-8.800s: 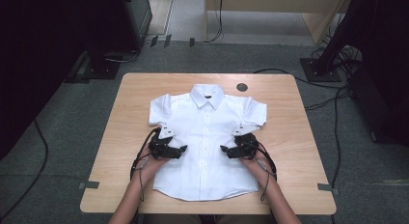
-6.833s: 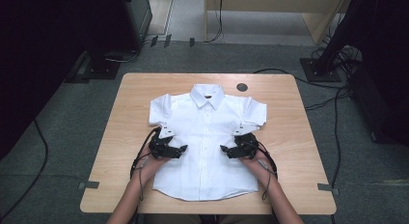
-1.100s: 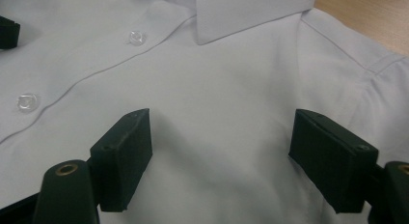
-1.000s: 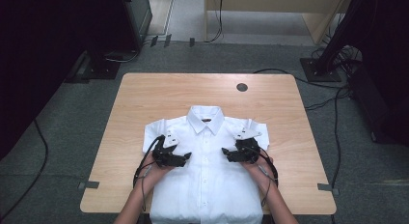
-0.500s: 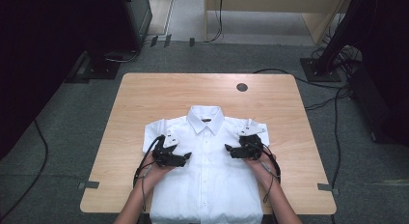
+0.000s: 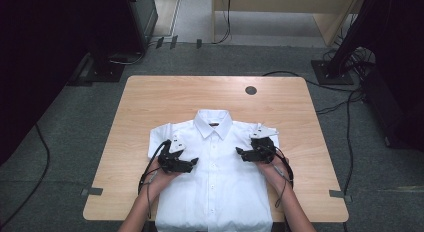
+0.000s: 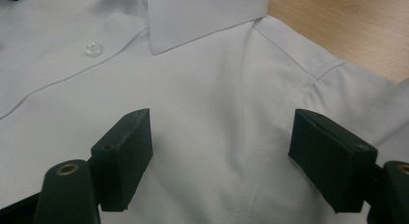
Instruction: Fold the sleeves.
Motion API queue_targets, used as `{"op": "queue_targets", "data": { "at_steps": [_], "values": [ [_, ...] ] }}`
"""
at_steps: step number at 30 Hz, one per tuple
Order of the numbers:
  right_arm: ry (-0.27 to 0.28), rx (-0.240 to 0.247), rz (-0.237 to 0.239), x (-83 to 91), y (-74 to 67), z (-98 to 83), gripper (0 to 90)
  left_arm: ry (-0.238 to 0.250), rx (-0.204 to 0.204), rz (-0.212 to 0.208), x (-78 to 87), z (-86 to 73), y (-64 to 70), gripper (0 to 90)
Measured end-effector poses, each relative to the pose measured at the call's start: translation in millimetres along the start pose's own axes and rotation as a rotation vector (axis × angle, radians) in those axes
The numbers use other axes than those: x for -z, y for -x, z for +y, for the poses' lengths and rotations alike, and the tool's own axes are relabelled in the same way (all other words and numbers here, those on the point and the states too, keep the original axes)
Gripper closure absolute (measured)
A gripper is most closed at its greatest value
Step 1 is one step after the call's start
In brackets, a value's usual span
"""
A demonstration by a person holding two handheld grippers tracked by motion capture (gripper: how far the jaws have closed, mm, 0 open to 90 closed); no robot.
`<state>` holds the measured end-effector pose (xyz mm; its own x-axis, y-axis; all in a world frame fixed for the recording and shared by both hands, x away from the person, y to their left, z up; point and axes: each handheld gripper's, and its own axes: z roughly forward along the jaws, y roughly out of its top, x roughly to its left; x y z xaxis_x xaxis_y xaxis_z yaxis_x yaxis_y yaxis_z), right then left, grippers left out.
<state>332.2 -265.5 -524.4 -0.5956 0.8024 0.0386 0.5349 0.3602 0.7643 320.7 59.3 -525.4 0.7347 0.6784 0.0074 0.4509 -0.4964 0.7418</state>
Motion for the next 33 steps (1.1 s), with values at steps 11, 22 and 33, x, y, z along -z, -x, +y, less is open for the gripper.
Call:
{"op": "queue_targets", "data": {
  "at_steps": [11, 22, 33],
  "values": [
    [0.008, -0.004, -0.002, 3.5, 8.0, -0.8, 23.8, 0.000, 0.000, 0.000, 0.0, 0.0, 0.0, 19.9],
    [0.004, -0.014, -0.016, 6.8, 15.6, -2.7, 24.1, 0.000, 0.000, 0.000, 0.0, 0.0, 0.0, 19.9],
    [0.008, -0.016, -0.029, 9.7, 21.6, -4.2, 25.5, 0.000, 0.000, 0.000, 0.0, 0.0, 0.0, 19.9]
  ]
}}
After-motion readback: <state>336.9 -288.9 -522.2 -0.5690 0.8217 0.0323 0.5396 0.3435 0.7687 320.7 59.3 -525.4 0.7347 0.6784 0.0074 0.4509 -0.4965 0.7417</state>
